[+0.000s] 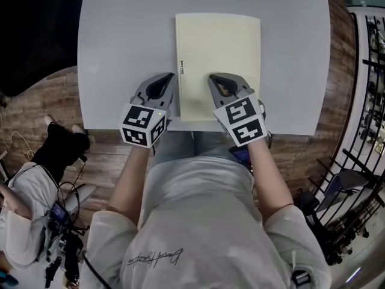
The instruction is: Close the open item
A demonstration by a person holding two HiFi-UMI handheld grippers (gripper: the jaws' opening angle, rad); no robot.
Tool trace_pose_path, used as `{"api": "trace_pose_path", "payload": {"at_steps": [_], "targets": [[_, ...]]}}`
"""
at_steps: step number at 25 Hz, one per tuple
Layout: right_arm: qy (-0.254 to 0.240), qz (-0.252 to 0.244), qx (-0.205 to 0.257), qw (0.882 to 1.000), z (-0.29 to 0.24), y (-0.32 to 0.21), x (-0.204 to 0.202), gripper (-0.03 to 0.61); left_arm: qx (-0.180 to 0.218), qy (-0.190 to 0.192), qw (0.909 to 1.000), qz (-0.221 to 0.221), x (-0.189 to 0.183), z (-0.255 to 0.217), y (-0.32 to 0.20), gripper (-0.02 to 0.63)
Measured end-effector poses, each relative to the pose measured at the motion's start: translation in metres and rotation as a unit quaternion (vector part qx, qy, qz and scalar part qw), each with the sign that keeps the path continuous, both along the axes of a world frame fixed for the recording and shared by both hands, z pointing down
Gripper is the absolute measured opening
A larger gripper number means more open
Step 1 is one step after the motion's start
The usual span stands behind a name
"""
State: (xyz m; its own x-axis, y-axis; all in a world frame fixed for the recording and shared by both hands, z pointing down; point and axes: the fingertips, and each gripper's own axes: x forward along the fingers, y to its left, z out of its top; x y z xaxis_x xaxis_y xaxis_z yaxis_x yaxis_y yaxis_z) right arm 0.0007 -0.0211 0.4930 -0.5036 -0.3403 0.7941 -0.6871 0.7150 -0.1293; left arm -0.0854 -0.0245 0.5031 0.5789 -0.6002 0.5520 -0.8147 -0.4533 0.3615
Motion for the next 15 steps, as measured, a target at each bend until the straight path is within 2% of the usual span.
{"api": "trace_pose_path", "payload": {"at_steps": [15], "targets": [[-0.065,0.065,0.046,0.995,-0.054,-0.005,0.048,0.012,0.061,-0.004,0.9976,0.034,0.023,-0.065,-0.012,0.009]]}}
